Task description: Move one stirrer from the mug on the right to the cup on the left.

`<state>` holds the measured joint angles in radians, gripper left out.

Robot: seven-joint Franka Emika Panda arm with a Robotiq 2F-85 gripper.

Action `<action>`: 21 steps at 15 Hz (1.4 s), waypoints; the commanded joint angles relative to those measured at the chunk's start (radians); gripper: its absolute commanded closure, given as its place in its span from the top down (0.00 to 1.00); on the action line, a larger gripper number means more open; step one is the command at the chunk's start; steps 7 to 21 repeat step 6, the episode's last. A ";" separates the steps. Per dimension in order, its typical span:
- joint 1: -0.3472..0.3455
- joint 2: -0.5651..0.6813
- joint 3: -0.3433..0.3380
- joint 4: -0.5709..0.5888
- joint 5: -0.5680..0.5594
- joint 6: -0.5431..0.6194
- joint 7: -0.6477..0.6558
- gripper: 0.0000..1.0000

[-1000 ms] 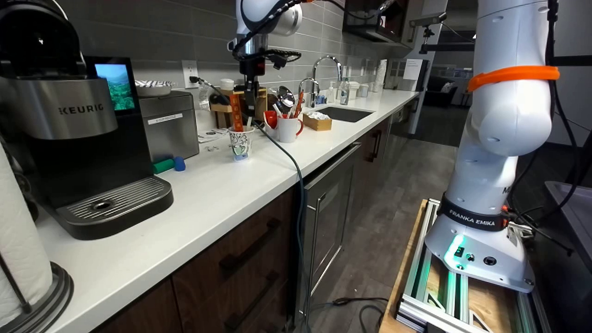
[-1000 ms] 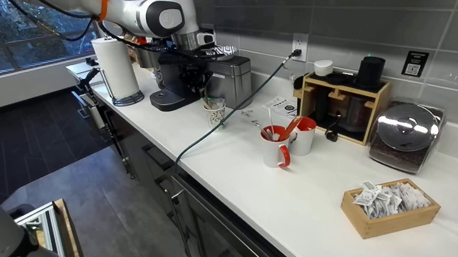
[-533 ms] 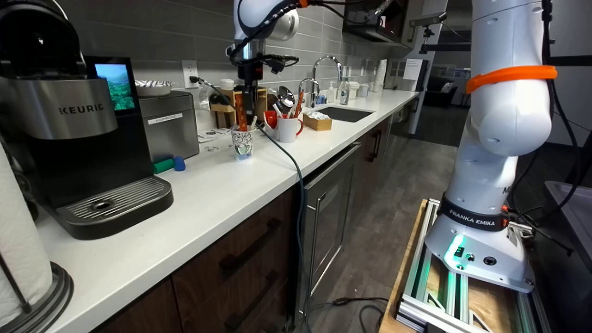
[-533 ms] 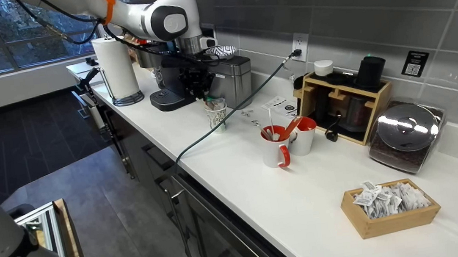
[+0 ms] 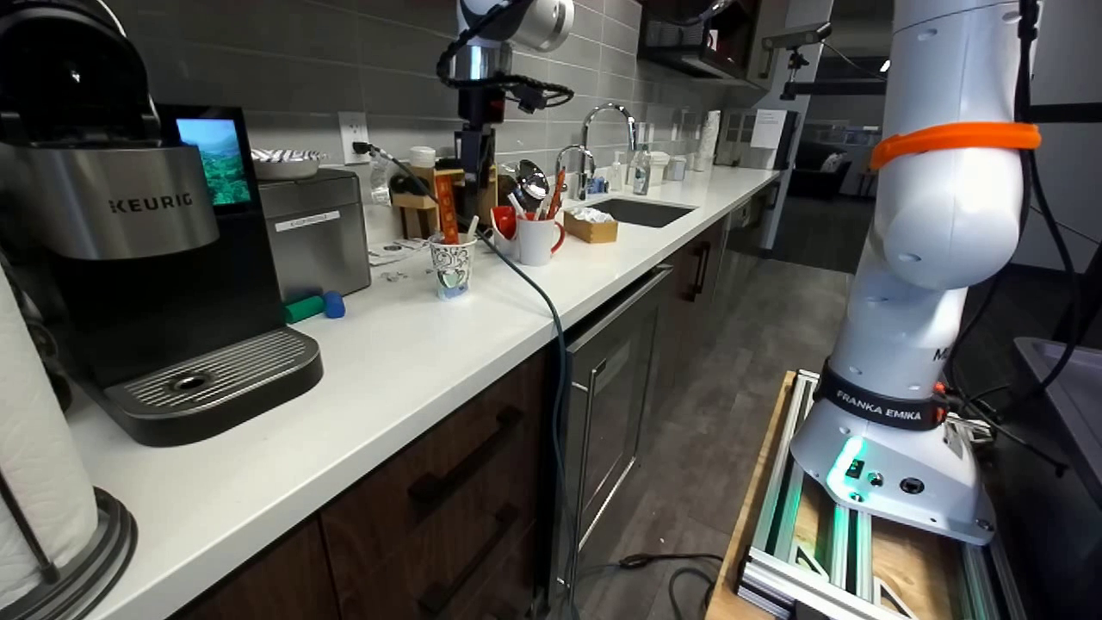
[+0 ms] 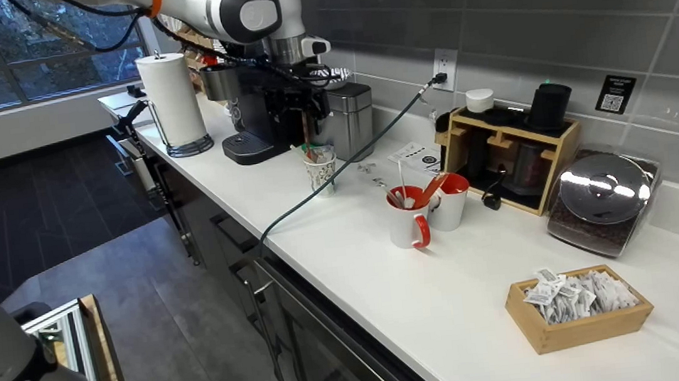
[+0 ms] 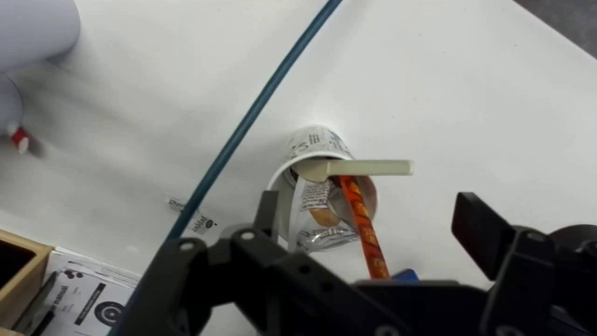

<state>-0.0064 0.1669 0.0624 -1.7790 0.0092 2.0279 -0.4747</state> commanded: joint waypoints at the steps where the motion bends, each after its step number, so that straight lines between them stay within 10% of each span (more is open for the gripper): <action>1: -0.047 -0.089 -0.050 -0.053 0.012 -0.083 0.018 1.00; 21: -0.081 -0.105 -0.107 -0.051 0.030 -0.081 0.008 1.00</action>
